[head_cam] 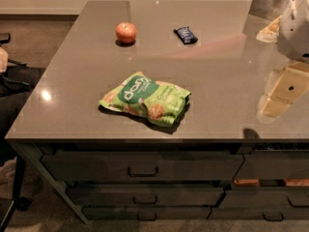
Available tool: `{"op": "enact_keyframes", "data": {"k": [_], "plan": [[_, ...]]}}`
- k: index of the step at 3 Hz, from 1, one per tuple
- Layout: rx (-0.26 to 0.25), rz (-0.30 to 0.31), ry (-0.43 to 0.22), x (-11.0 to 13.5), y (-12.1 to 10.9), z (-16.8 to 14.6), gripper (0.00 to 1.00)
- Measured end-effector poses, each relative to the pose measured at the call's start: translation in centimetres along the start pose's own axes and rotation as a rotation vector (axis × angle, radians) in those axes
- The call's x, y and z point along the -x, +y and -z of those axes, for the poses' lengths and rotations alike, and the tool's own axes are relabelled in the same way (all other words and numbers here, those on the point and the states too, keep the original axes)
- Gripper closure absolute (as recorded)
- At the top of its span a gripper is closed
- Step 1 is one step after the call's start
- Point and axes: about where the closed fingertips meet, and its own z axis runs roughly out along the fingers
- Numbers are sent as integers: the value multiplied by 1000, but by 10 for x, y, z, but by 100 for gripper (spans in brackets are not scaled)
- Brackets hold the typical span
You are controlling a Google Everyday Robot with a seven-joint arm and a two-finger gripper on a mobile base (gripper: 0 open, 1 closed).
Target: Move green rice chip bag near rxbar blueberry
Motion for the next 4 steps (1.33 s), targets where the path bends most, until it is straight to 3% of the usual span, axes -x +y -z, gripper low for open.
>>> {"op": "enact_keyframes", "data": {"k": [1,2,3,4], "plan": [[5,-5,1,2,0,-2,0],[90,-83,10,33,-8,-36,0],[180,-191,-29,74,-9,-72,0],[202,-337,-89,104,-9,-91,0]]}}
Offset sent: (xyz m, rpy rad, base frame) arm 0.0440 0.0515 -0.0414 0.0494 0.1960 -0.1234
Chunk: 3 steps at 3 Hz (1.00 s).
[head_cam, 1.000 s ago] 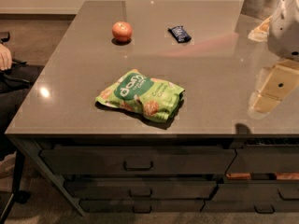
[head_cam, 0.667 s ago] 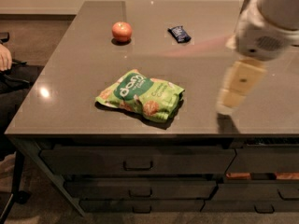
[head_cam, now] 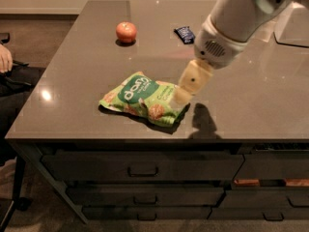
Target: Move green rice chip bag near rxbar blueberry
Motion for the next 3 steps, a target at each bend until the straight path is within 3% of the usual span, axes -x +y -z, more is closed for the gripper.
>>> {"op": "enact_keyframes", "data": {"k": [1,3], "plan": [[-18,-79,-57,16,6,-21,0],[-42,-156,-166,50,10,-55,0]]}}
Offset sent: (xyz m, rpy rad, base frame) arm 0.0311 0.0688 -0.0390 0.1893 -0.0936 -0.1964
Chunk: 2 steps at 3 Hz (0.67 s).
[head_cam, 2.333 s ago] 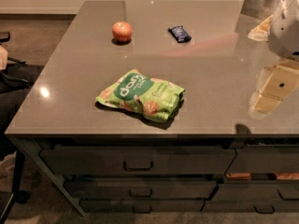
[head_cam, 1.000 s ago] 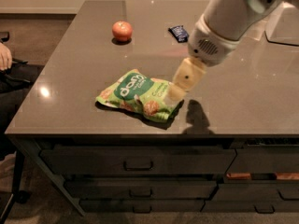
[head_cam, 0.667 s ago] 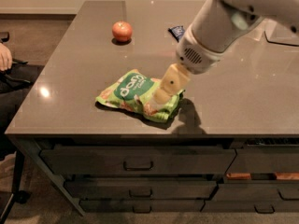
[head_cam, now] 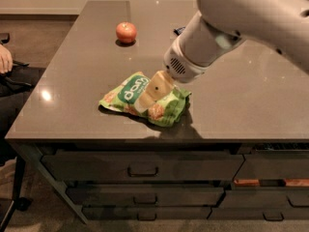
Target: Move green rice chip bag near rxbar blueberry
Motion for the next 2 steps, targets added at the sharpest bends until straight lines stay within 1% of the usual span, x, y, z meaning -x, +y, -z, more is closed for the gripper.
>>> {"op": "enact_keyframes", "data": {"k": [1,2], "plan": [[2,-11,-25,12,2,-13,0],[18,-20,-40,33,4,-40,0]]}}
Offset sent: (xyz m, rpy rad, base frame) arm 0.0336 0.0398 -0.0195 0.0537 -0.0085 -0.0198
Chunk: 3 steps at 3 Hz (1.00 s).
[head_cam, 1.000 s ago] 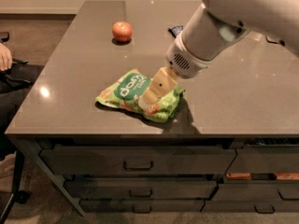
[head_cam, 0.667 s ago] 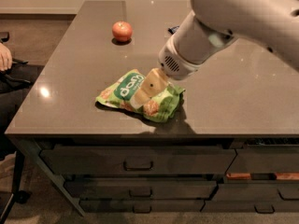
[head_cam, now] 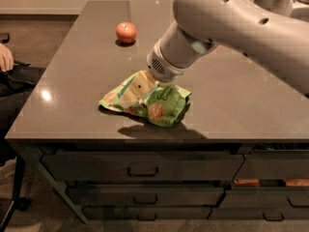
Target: Move green rice chip bag near rxbar blueberry
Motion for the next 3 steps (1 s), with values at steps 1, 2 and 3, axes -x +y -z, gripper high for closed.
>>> {"op": "enact_keyframes", "data": {"k": [1,2,3], "plan": [[4,10,7,5,-2,-14,0],[18,74,27,12,-1,-20,0],[60,204,76,15,7,-27,26]]}}
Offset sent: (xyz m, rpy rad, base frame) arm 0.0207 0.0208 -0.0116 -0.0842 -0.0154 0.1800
